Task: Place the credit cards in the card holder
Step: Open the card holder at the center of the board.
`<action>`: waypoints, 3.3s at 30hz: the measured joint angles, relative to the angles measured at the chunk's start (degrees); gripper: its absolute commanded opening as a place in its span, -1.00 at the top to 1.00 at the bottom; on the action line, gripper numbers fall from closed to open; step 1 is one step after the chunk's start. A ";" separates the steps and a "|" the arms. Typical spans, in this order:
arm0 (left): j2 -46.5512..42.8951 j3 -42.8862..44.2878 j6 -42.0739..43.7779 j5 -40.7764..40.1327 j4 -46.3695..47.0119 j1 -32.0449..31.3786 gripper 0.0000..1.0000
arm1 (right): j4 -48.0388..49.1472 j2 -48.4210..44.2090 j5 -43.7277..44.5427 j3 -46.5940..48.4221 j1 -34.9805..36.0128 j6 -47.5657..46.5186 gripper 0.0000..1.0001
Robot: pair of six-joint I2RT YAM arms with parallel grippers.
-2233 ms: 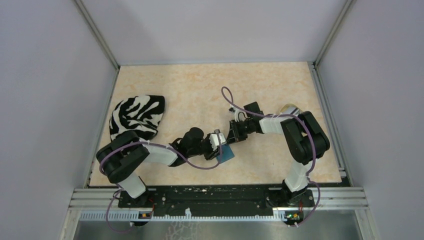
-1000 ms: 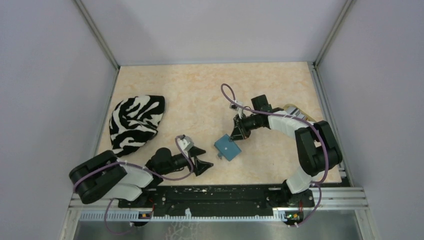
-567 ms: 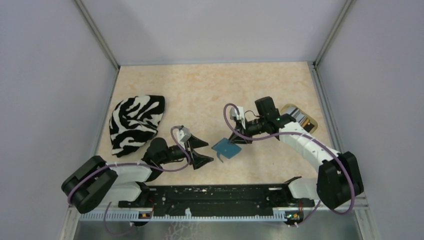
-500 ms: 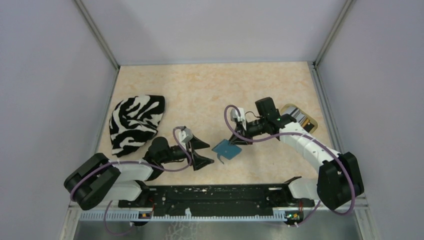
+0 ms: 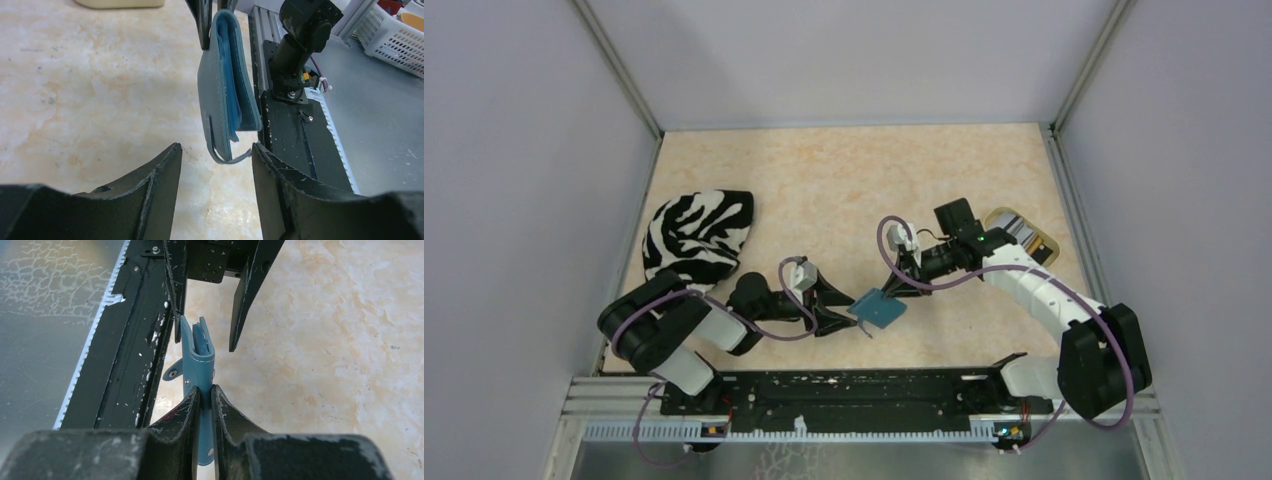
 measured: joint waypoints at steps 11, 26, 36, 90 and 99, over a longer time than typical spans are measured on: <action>5.25 2.43 -3.32 4.52 6.01 -0.11 1.00 | -0.55 0.39 -0.70 0.00 -0.02 -0.15 0.68; -3.13 4.37 -23.23 -13.33 -13.99 -0.35 1.00 | 12.81 -4.59 23.34 -1.84 -0.02 17.64 -0.73; -9.92 15.67 -33.99 -33.90 -40.39 -6.69 1.00 | 18.25 -4.96 28.00 -3.39 5.73 20.57 -0.75; 6.34 15.32 -23.61 -6.47 -36.70 9.70 -0.13 | 10.12 7.50 33.86 4.83 -1.60 26.82 1.00; -3.13 12.20 -20.72 -7.82 -35.63 10.19 -0.27 | 9.64 14.88 38.71 6.19 -5.77 33.75 0.49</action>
